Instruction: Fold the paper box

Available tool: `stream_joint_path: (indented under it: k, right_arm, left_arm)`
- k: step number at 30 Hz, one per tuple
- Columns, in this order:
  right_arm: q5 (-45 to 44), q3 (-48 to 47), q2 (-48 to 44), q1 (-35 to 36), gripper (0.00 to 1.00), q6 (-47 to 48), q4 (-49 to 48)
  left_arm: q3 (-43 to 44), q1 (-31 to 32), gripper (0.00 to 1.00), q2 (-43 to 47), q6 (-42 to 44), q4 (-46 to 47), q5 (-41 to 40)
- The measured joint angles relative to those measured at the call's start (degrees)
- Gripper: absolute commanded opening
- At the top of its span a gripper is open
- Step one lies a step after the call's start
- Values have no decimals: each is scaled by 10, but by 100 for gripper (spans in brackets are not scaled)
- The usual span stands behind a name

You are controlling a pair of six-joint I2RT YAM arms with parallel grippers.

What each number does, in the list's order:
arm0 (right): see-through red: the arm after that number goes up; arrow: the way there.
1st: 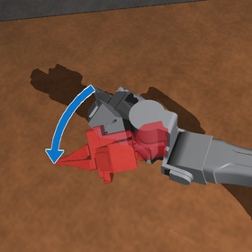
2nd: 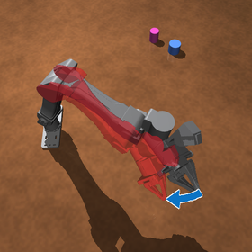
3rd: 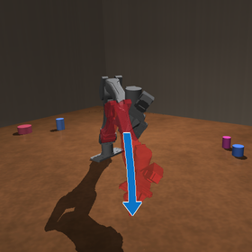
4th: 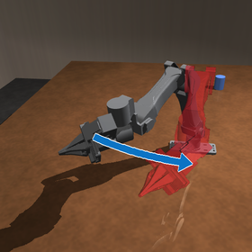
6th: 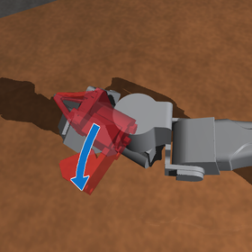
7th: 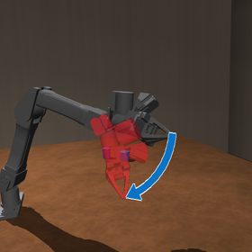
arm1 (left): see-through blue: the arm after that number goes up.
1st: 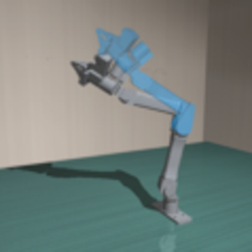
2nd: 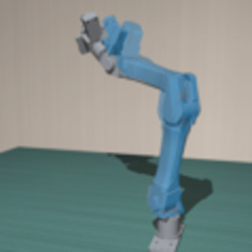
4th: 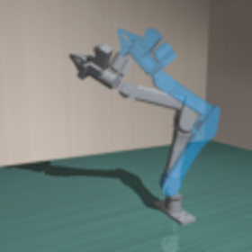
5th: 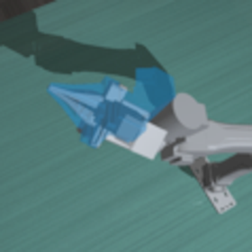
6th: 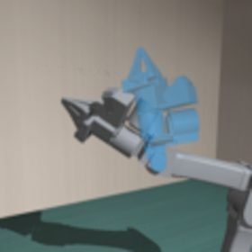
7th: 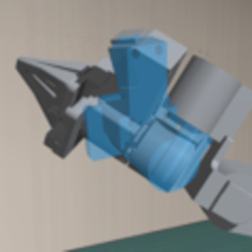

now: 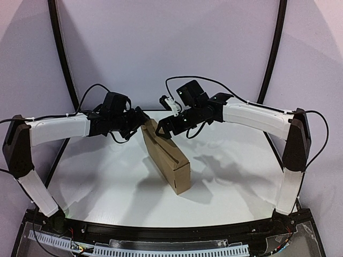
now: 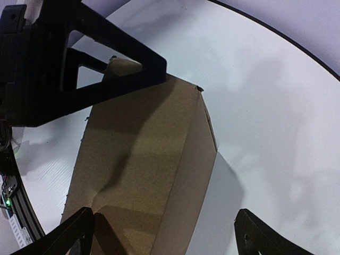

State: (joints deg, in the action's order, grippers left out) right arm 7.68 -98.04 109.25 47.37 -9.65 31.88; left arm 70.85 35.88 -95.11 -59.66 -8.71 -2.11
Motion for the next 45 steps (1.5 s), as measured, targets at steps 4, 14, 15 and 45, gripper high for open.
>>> stream_joint_path:
  k: [4,14,15,45]
  right_arm:
    - [0,0,1,-6,92,-5,3]
    - [4,1,7,-24,92,-12,13]
    - [5,2,8,-26,92,-14,12]
    - [106,220,-274,-101,98,-94,51]
  left_arm:
    - [-21,0,69,0,-22,37,9]
    - [-31,-4,43,-32,-49,117,40]
    - [-31,-5,41,-37,-52,125,42]
    - [11,15,81,-50,-41,54,-24]
